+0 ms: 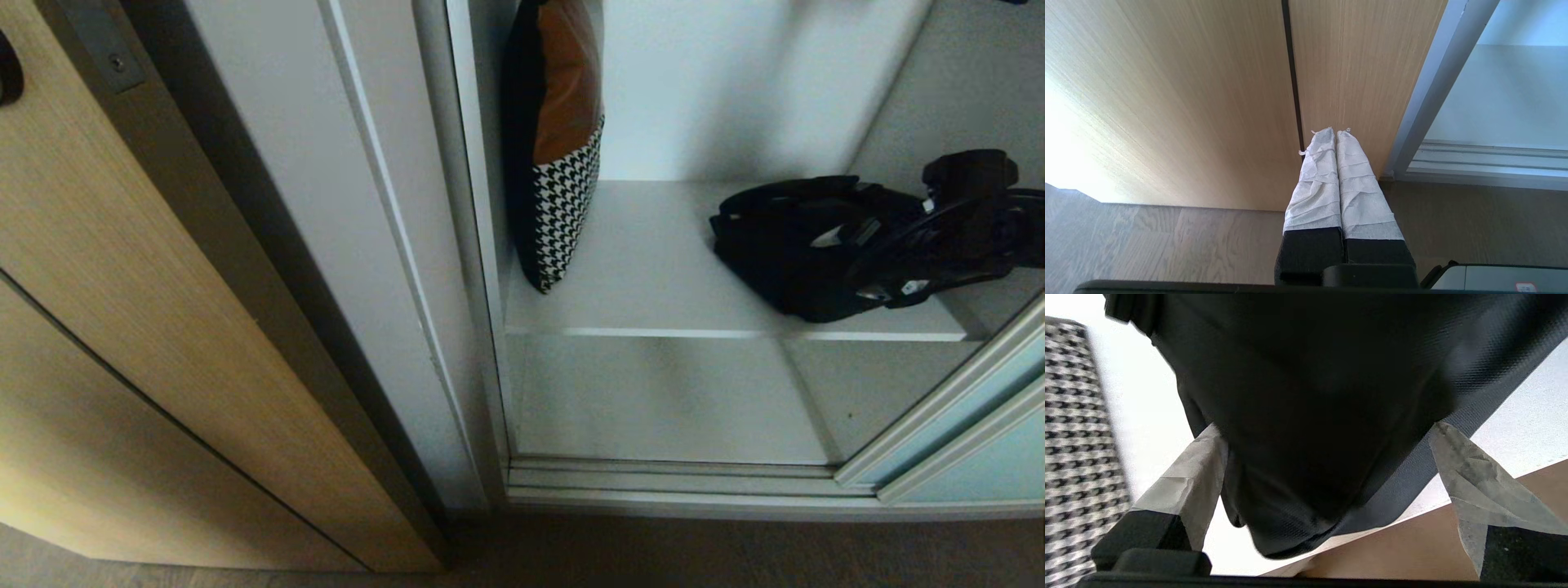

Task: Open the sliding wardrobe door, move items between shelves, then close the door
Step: Place the bag on the lower shelf

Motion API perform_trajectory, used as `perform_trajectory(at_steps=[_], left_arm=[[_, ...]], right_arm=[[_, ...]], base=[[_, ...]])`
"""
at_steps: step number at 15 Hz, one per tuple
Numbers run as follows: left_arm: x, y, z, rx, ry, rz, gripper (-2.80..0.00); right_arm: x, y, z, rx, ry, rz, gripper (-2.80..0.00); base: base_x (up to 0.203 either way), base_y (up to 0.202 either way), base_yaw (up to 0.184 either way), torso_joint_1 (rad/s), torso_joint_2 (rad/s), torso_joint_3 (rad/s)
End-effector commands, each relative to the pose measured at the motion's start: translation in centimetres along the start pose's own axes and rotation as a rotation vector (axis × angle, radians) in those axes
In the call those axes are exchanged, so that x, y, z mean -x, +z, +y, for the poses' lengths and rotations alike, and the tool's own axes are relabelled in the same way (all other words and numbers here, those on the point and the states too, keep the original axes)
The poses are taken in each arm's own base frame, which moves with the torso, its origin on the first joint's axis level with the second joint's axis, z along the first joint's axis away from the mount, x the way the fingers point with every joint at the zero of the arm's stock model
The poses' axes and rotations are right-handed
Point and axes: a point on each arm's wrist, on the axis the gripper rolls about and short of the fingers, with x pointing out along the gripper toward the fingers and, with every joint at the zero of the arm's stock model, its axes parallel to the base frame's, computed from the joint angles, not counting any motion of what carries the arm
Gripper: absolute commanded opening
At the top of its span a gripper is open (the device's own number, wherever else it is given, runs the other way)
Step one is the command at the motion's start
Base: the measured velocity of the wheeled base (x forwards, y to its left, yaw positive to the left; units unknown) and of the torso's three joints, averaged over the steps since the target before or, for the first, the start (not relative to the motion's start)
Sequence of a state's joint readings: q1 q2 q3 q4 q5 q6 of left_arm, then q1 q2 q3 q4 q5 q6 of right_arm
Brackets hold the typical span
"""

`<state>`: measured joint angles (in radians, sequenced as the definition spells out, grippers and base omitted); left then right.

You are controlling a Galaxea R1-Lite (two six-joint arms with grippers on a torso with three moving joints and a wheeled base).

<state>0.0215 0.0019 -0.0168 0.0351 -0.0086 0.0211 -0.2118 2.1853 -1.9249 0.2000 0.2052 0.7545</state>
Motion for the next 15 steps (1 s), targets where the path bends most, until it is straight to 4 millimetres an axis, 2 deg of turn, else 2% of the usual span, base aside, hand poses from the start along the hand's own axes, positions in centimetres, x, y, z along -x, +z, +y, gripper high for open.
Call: perform_trajectory(at_steps=[1,5,9,10,15], left_arm=[[0.0,0.0,0.0,0.000,-0.001,0.001,-2.80],[0.0,0.0,0.0,0.000,0.000,0.002,-2.80],[0.0,0.0,0.0,0.000,-0.001,0.001,-2.80],[0.0,0.0,0.0,0.000,-0.001,0.001,-2.80],[0.0,0.0,0.0,0.000,-0.001,0.003,-2.80]], right_arm=[[0.2,1.0,-1.0,-0.051,0.001,-0.013,0.00],[1.1,2.7,-1.8,-0.073,0.053,-0.030,0.00],[0.9,2.6,-1.9,-0.073,0.098,0.019,0.00],[0.7,2.4,-2.1,-0.074,0.094,0.027,-2.80],[-0.9,1.9,-2.6,-0.063,0.109,0.026,-2.80]], base=[[0.000,0.000,0.000,0.000,0.00,0.000],[0.000,0.000,0.000,0.000,0.00,0.000],[0.000,0.000,0.000,0.000,0.00,0.000],[0.000,0.000,0.000,0.000,0.00,0.000],[0.000,0.000,0.000,0.000,0.00,0.000]])
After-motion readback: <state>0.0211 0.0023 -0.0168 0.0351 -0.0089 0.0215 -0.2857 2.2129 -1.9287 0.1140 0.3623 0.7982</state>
